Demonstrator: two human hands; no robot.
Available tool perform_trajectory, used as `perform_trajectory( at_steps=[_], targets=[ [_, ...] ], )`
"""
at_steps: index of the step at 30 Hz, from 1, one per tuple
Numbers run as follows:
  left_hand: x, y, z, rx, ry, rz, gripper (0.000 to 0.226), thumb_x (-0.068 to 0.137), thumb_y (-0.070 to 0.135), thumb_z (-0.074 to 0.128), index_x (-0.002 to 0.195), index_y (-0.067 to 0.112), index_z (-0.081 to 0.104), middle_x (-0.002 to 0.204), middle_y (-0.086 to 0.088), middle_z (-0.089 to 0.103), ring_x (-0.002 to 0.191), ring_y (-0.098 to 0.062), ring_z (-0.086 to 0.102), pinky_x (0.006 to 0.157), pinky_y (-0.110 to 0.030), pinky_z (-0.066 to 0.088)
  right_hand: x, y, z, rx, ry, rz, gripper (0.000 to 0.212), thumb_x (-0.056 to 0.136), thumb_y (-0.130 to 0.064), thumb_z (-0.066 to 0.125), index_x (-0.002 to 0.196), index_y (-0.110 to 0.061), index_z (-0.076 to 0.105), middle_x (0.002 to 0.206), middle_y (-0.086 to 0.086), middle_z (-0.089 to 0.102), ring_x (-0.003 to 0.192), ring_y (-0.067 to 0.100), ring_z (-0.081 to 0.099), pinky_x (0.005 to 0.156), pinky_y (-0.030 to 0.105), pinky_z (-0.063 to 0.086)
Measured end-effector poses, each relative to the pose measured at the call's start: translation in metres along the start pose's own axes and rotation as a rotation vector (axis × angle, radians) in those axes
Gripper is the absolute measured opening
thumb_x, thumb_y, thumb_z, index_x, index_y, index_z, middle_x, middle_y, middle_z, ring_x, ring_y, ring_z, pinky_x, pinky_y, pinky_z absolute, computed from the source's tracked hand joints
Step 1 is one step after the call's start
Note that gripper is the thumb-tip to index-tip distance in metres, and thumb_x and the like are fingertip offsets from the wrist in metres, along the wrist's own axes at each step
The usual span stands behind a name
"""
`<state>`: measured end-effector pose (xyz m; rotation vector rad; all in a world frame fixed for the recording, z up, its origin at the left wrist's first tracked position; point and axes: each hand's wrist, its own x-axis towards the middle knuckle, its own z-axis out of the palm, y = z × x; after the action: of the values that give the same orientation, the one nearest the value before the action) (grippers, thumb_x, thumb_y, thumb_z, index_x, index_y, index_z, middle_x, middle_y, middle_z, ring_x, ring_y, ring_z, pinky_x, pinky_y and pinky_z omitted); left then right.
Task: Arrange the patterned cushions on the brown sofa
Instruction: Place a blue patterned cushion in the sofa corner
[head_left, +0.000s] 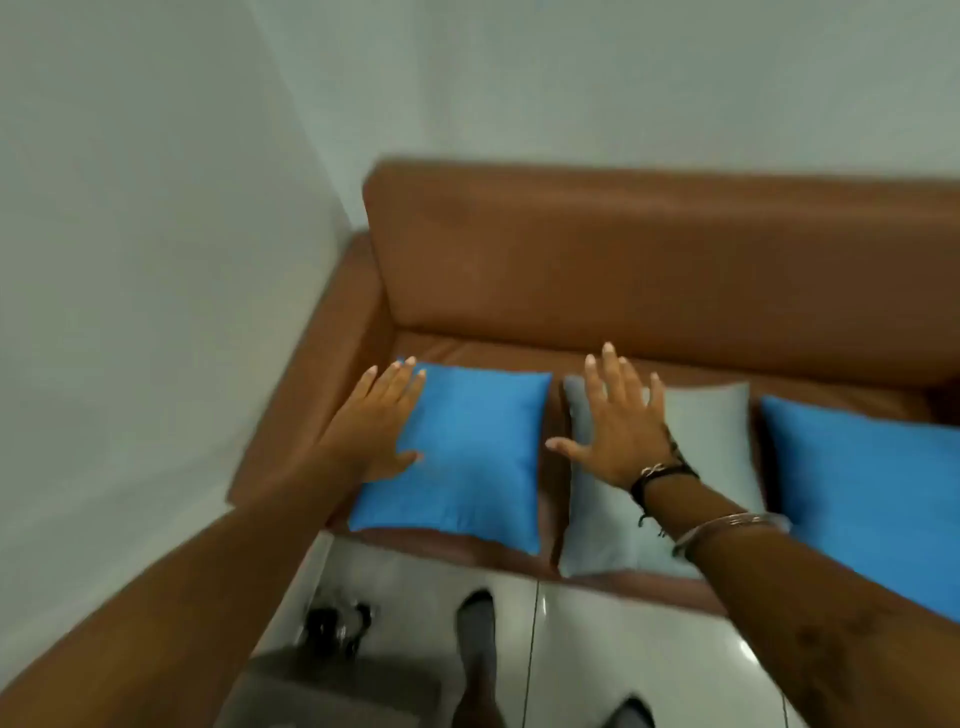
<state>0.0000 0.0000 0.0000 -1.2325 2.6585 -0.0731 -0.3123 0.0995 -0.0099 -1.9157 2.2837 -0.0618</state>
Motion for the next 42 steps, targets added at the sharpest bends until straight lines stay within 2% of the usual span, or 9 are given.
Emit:
perform_trajectory(
  at_steps=[3, 8, 13, 20, 24, 27, 31, 36, 42],
  targets=[
    [-0.025, -0.017, 0.119, 0.037, -0.232, -0.054, 0.127, 0.063, 0.064, 0.078, 0.155, 0.002, 0.015, 0.161, -0.026, 0.02, 0.148, -0.04, 0.025, 0.12, -0.053, 0.022, -0.017, -0.038, 0.122, 0.03, -0.311, -0.012, 0.129, 0.065, -0.085, 0.053, 0.158, -0.013, -0.001, 0.166, 0.014, -0.009, 0.151, 0.036, 0.004, 0.117, 0.063, 0.006],
    [-0.035, -0.035, 0.26, -0.047, -0.418, -0.147, 0.135, 0.072, 0.047, 0.081, 0.153, 0.008, -0.02, 0.164, -0.024, -0.009, 0.152, -0.039, 0.0, 0.123, -0.051, 0.004, -0.025, -0.085, 0.265, 0.027, -0.442, 0.093, 0.121, 0.073, -0.077, 0.059, 0.158, -0.015, -0.002, 0.165, 0.017, -0.006, 0.15, 0.041, 0.006, 0.117, 0.064, 0.012],
    [-0.022, -0.022, 0.314, -0.155, -0.284, -0.221, 0.094, 0.084, 0.007, 0.067, 0.155, -0.002, 0.007, 0.158, -0.036, 0.013, 0.147, -0.05, 0.018, 0.119, -0.056, 0.022, -0.002, -0.094, 0.316, -0.092, -0.372, 0.211, 0.069, 0.104, -0.031, 0.045, 0.157, -0.009, 0.007, 0.162, 0.028, 0.004, 0.145, 0.045, 0.025, 0.112, 0.059, 0.029],
    [0.017, -0.066, 0.256, -0.458, -0.266, -0.157, 0.072, 0.079, 0.013, 0.068, 0.145, -0.001, 0.043, 0.128, -0.029, 0.06, 0.111, -0.047, 0.06, 0.092, -0.054, 0.053, 0.029, -0.084, 0.256, 0.209, -0.423, 0.159, 0.082, 0.082, -0.014, 0.062, 0.155, -0.008, 0.023, 0.16, 0.025, 0.022, 0.124, 0.047, 0.049, 0.086, 0.048, 0.05],
    [0.076, -0.125, 0.176, -0.539, -0.231, -0.042, 0.077, 0.063, 0.036, 0.056, 0.134, 0.006, 0.059, 0.118, -0.023, 0.07, 0.099, -0.042, 0.07, 0.087, -0.052, 0.057, 0.074, -0.073, 0.173, 0.288, 0.015, 0.031, 0.062, 0.069, -0.022, 0.05, 0.126, -0.002, 0.065, 0.123, 0.023, 0.067, 0.084, 0.043, 0.071, 0.059, 0.045, 0.06],
    [0.151, -0.171, 0.113, -0.73, -0.314, -0.034, 0.089, 0.052, 0.055, 0.059, 0.126, 0.005, 0.064, 0.112, -0.013, 0.071, 0.095, -0.027, 0.069, 0.089, -0.042, 0.052, 0.149, -0.056, 0.105, 0.29, 0.036, 0.083, 0.047, 0.062, -0.028, 0.052, 0.103, -0.019, 0.074, 0.1, 0.018, 0.075, 0.079, 0.043, 0.07, 0.063, 0.042, 0.056],
    [0.272, -0.204, 0.044, -0.663, -0.401, -0.216, 0.032, 0.068, 0.011, 0.071, 0.099, 0.006, 0.069, 0.072, -0.015, 0.064, 0.057, -0.019, 0.062, 0.051, -0.026, 0.049, 0.274, -0.03, 0.045, 0.3, -0.072, 0.255, 0.023, 0.063, -0.034, 0.048, 0.075, -0.021, 0.063, 0.074, 0.01, 0.067, 0.068, 0.034, 0.062, 0.062, 0.032, 0.046],
    [0.344, -0.209, 0.02, -0.409, -0.187, -0.192, 0.053, 0.063, 0.03, 0.063, 0.11, 0.006, 0.065, 0.099, -0.016, 0.064, 0.087, -0.034, 0.06, 0.072, -0.036, 0.049, 0.366, -0.02, 0.038, 0.289, 0.004, 0.322, 0.022, 0.077, -0.028, 0.055, 0.072, -0.008, 0.062, 0.071, 0.015, 0.062, 0.051, 0.025, 0.048, 0.049, 0.026, 0.038],
    [0.353, -0.192, 0.078, -0.115, 0.456, -0.256, 0.058, 0.074, 0.033, 0.037, 0.121, 0.003, 0.052, 0.127, -0.025, 0.053, 0.117, -0.041, 0.05, 0.1, -0.048, 0.034, 0.388, -0.011, 0.054, 0.212, 0.142, 0.318, 0.024, 0.082, -0.033, 0.053, 0.088, -0.011, 0.053, 0.086, 0.015, 0.057, 0.071, 0.034, 0.053, 0.06, 0.038, 0.04]
  ],
)
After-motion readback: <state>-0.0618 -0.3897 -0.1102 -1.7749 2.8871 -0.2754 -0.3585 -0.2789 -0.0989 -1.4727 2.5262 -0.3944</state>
